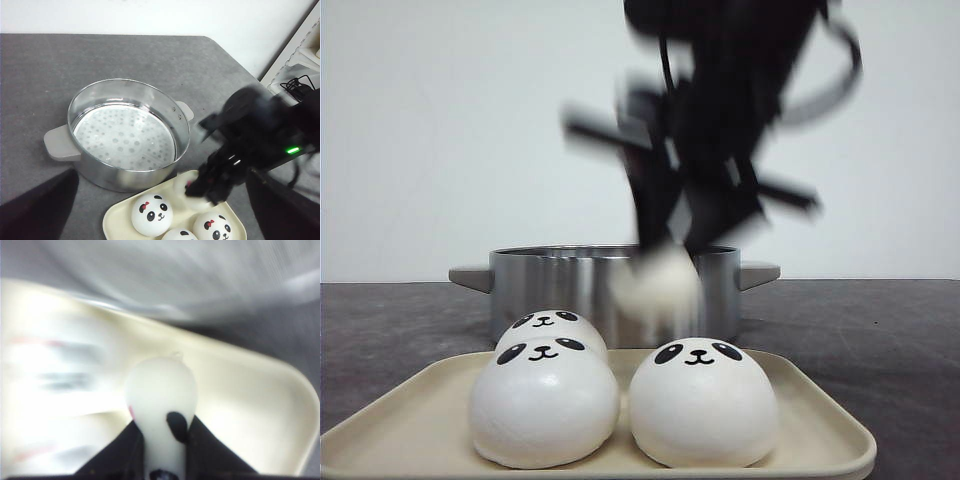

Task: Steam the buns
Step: 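Lift the bun with the right gripper, lower it into the steel pot, release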

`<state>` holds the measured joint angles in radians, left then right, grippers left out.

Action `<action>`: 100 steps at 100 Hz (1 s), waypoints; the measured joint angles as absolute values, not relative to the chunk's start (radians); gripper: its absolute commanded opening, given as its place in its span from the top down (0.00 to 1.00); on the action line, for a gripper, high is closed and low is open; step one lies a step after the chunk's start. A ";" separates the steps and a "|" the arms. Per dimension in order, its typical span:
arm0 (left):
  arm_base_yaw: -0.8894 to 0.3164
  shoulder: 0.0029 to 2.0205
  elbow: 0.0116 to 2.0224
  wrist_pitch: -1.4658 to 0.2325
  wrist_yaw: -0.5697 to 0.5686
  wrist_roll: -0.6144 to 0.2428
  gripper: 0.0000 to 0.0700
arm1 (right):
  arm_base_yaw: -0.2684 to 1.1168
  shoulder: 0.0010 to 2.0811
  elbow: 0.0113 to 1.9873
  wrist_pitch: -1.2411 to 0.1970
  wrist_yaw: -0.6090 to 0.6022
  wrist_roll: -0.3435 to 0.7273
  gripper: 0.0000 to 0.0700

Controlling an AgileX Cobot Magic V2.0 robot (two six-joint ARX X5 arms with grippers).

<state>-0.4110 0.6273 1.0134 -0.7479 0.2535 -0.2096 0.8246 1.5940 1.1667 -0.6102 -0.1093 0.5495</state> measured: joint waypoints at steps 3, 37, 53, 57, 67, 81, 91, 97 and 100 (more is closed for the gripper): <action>-0.411 0.627 1.013 -0.747 0.253 -0.210 0.00 | 0.836 1.565 1.197 -0.606 -0.108 0.538 0.99; -0.411 0.628 1.013 -0.734 0.238 -0.210 0.00 | 0.751 1.523 1.511 -0.520 0.055 0.365 0.99; -0.411 0.639 1.013 -0.733 0.237 -0.210 0.00 | 0.668 1.599 1.535 -0.491 0.047 0.335 0.99; -0.411 0.642 1.013 -0.733 0.237 -0.210 0.00 | 0.652 1.626 1.535 -0.490 0.039 0.329 0.99; -0.411 0.653 1.013 -0.734 0.237 -0.210 0.00 | 0.616 1.713 1.535 -0.490 0.014 0.318 0.99; -0.411 0.668 1.013 -0.735 0.236 -0.210 0.00 | 0.584 1.841 1.535 -0.485 0.003 0.297 0.99; -0.411 0.682 1.013 -0.738 0.236 -0.210 0.00 | 0.567 1.912 1.535 -0.465 0.000 0.287 0.99; -0.411 0.689 1.013 -0.739 0.236 -0.210 0.00 | 0.559 1.946 1.535 -0.450 0.000 0.284 0.99; -0.411 0.694 1.013 -0.741 0.236 -0.210 0.00 | 0.553 1.961 1.535 -0.444 0.000 0.284 0.99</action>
<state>-0.4110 0.6941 1.0134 -0.7410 0.2356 -0.2096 0.5529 1.9614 1.5349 -0.4438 0.0002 0.2840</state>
